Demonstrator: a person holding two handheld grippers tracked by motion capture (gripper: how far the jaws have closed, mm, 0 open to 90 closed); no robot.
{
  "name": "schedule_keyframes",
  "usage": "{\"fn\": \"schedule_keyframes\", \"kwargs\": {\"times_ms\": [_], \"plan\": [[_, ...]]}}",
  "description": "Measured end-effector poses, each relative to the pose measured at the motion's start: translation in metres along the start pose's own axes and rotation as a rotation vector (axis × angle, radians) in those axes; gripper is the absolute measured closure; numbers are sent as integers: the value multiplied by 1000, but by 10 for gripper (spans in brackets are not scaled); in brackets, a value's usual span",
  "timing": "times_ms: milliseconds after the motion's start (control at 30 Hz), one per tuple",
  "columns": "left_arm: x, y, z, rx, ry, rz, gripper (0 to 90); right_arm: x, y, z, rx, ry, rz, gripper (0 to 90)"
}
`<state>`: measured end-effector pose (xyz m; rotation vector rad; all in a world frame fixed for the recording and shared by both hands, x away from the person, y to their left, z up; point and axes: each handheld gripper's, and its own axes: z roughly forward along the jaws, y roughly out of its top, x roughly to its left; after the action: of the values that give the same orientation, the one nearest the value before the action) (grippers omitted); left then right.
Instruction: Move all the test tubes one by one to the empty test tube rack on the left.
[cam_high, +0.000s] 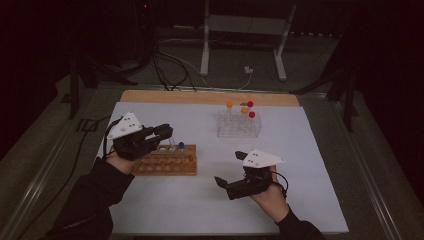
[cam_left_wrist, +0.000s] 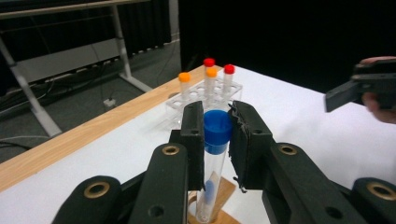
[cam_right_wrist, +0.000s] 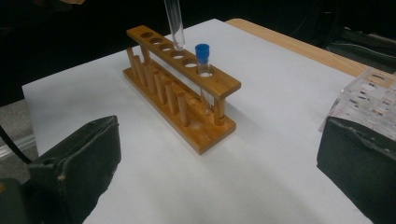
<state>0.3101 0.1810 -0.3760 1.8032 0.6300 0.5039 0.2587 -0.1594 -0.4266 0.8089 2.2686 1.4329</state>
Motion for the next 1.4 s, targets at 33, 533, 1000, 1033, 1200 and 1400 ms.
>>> {"fn": "schedule_keyframes", "kwargs": {"times_ms": [33, 533, 1000, 1033, 1200, 1400], "plan": [[2, -2, 1, 0, 6, -5, 772, 0, 0, 0, 0, -1, -2, 0], [19, -36, 18, 16, 53, -74, 772, -2, -1, 0, 4, 0, 5, 0], [14, -69, 37, 92, 45, -93, 772, -4, -3, 0, 4, 4, 22, 0], [14, -69, 38, 95, 45, -91, 772, -4, -3, 0, 5, 3, 21, 0], [14, -72, 39, 98, 45, -97, 772, -4, -3, -1, 3, 5, 21, 0], [13, -76, 41, 101, 49, -99, 772, -4, -3, -1, 5, 4, 18, 0]]}}
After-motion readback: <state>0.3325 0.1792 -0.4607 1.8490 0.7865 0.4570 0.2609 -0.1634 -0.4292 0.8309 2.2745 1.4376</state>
